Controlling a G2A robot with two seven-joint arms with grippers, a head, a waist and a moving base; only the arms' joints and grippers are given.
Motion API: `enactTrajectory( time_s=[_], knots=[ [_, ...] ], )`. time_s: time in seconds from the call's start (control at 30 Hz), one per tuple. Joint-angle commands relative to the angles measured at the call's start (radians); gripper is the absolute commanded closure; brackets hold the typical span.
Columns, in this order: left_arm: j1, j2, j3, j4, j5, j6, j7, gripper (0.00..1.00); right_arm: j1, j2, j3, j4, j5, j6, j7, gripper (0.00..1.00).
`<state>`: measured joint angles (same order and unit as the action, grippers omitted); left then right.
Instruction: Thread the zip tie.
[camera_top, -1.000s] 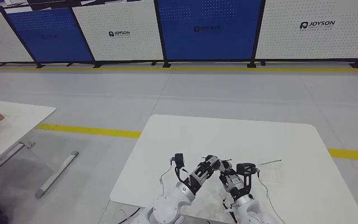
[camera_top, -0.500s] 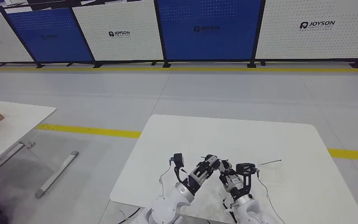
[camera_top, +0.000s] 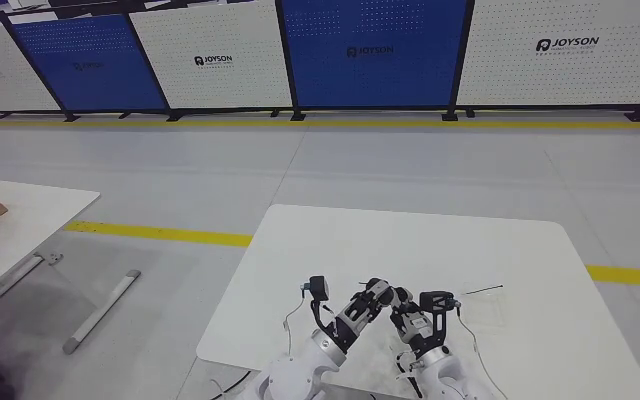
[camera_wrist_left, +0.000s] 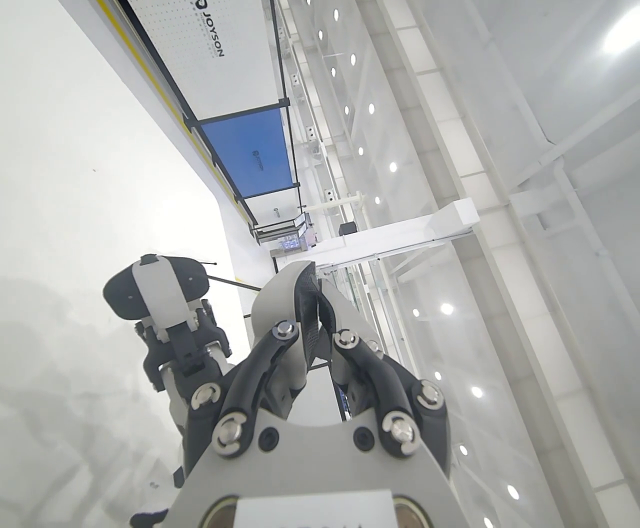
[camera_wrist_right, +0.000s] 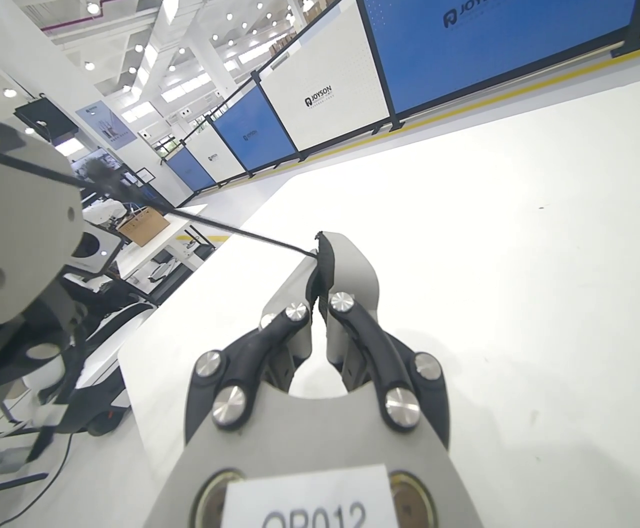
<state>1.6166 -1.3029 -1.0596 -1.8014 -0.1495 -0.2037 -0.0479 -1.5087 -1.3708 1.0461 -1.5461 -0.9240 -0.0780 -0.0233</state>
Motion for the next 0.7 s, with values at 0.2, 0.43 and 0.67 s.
enactTrajectory(
  time_s=[0.2, 0.43, 0.67],
  knots=[
    [0.009, 0.003, 0.001, -0.01, 0.004, -0.008, -0.002, 1.0, 0.001, -0.001, 0.0, 0.003, 0.0, -0.001, -0.003, 1.0],
    [-0.001, 0.0, -0.001, 0.0, 0.003, 0.007, 0.058, 1.0, -0.004, 0.0, 0.003, -0.002, 0.005, -0.012, -0.014, 0.0],
    [-0.049, -0.012, -0.006, 0.04, -0.08, 0.053, 0.13, 1.0, -0.078, 0.014, 0.081, -0.07, 0.04, -0.073, -0.117, 0.0]
  ],
)
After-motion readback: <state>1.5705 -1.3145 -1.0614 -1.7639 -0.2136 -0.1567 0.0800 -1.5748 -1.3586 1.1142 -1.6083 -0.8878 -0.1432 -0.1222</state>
